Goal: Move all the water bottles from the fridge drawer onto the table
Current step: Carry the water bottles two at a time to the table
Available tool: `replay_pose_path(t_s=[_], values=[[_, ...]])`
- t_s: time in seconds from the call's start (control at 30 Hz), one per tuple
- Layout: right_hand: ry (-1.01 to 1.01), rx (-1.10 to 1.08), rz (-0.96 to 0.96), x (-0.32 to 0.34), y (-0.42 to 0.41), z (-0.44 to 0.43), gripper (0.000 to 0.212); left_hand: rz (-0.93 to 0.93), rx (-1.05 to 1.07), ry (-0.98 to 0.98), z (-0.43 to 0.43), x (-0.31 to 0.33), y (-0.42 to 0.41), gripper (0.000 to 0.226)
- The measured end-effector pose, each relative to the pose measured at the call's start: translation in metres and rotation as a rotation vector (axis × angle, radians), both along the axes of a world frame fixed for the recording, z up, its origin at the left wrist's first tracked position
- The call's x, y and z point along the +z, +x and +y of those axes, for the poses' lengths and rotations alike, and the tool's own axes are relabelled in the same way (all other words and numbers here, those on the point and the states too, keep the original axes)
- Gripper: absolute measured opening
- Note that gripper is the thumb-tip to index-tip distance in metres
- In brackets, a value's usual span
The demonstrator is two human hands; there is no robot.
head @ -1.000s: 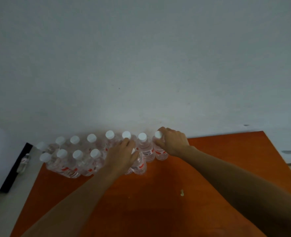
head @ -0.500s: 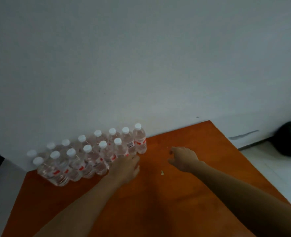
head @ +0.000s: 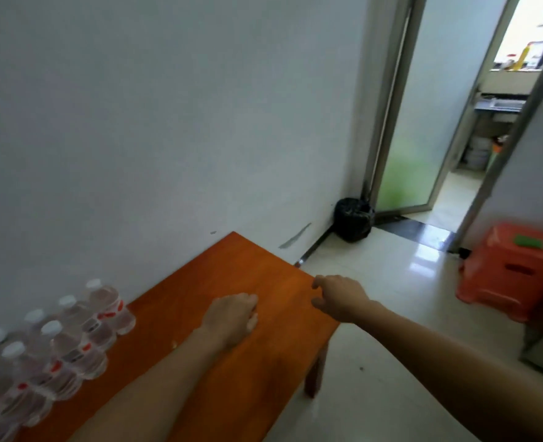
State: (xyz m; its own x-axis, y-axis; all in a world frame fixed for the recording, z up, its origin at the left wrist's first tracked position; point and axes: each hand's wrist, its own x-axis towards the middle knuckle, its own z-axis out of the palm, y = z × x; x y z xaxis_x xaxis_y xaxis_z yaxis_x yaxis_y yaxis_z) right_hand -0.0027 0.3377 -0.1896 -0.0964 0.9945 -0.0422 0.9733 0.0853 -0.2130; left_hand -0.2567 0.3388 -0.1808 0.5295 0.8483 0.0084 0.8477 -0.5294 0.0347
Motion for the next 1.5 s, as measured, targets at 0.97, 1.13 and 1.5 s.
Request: replay_pose_path(t_s=[0.97,1.13,1.5], values=[[-0.086,-1.030,-0.001,-0.022,0.699,-0.249,0.039,-0.081,-0.951,-0.090,-0.018,-0.036,0.809,0.018],[-0.030,-1.164,0.050,-0.012,0.775,-0.245,0.039,-0.064,-1.095,-0.098,0.002,-0.012,0.927,0.017],[0.064,-1.370,0.078,-0.006,0.940,-0.291,0.036,-0.080,-1.244,-0.127,-0.034,-0.016,1.128,0.015]])
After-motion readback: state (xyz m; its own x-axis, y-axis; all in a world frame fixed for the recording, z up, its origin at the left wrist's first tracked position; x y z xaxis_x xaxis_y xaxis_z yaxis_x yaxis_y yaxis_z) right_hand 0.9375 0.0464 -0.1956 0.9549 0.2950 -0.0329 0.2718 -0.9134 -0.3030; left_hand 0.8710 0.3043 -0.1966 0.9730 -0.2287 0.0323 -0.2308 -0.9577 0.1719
